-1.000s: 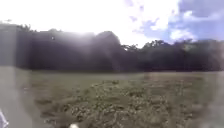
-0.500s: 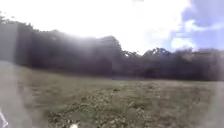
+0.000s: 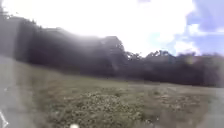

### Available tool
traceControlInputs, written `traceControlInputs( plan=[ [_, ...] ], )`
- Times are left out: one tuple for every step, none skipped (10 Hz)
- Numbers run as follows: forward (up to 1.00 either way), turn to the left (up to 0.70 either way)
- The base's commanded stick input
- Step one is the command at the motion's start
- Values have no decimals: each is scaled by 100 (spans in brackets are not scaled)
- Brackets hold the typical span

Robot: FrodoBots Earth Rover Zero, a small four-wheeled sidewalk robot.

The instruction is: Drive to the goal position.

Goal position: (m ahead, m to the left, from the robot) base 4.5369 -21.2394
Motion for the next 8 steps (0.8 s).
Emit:
traceControlInputs(
  plan=[
    [0,0],
    [0,0],
    [0,0],
    [0,0],
    [0,0],
    [0,0],
    [0,0],
    [0,0]
  ],
)
